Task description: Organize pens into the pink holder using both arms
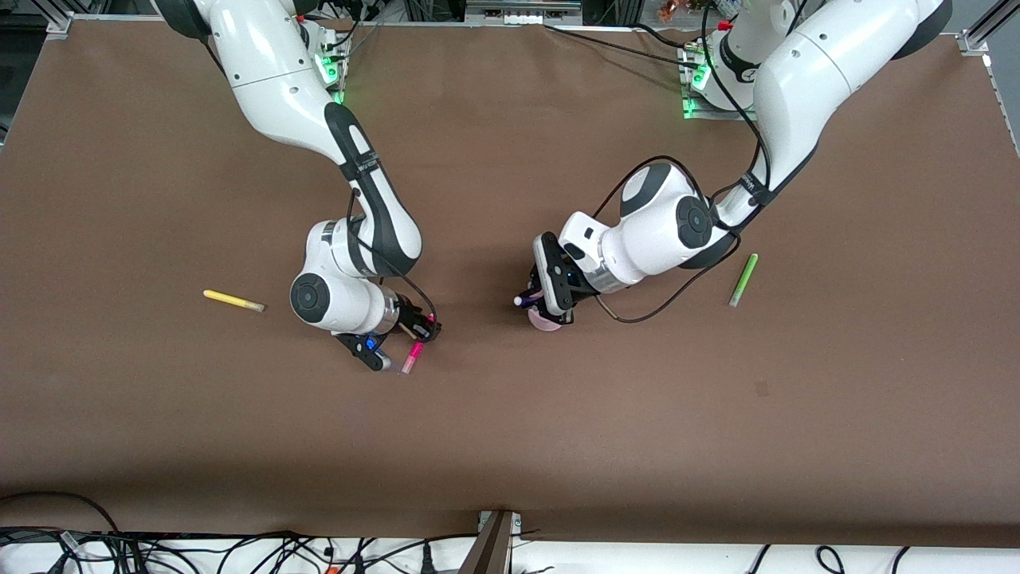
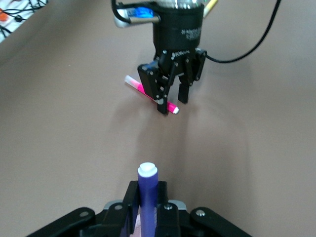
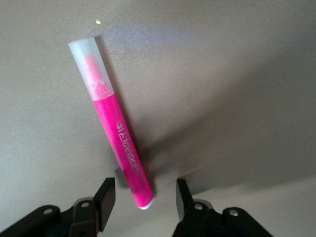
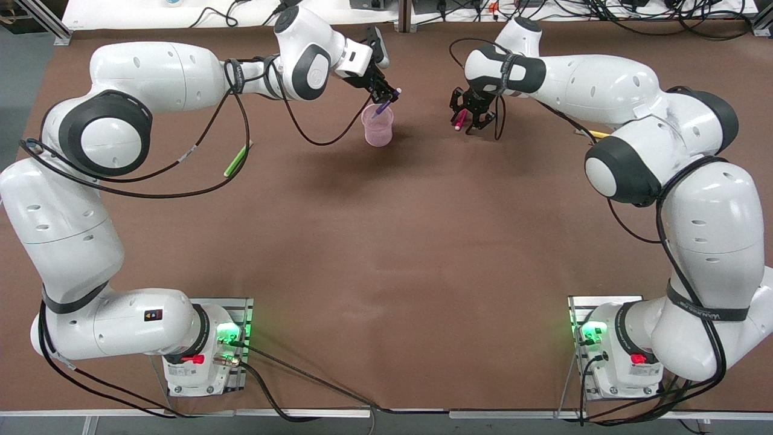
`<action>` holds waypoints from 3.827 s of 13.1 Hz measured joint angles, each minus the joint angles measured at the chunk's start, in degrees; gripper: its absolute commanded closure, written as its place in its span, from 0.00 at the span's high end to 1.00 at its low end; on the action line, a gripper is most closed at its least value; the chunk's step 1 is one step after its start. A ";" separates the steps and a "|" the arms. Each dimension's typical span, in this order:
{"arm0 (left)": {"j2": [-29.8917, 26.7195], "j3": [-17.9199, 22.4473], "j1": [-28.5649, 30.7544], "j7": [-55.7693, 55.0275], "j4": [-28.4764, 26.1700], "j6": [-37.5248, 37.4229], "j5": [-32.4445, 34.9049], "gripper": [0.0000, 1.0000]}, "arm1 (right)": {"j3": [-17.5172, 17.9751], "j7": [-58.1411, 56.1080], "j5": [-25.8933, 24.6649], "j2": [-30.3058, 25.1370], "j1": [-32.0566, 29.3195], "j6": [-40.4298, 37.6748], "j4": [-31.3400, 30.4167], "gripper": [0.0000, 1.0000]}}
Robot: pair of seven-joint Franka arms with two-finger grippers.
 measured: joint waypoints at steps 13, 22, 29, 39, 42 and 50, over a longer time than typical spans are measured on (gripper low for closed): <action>-3.75 -9.58 12.79 -10.08 2.82 -24.65 -0.04 1.00 | -0.12 -0.01 1.72 0.01 -0.08 -1.96 0.57 0.00; -14.09 -8.58 20.85 -29.75 12.58 -61.56 5.97 1.00 | -0.61 15.02 19.29 -0.89 -2.02 -21.04 13.44 0.00; -20.44 -8.02 27.60 -31.23 22.51 -81.61 22.47 1.00 | 0.82 24.80 44.25 -0.87 -1.31 -20.89 16.89 0.00; -34.88 36.57 4.60 -35.94 20.73 -71.42 5.87 1.00 | 10.16 25.09 52.63 2.84 3.45 0.13 16.69 0.00; -39.35 43.75 -2.07 -43.46 12.62 -65.01 3.00 1.00 | 10.08 24.54 56.27 3.63 3.34 0.13 16.67 0.00; -47.39 44.39 -2.62 -46.39 0.51 -57.65 1.59 1.00 | 10.15 20.95 61.42 6.70 5.00 2.88 16.65 0.14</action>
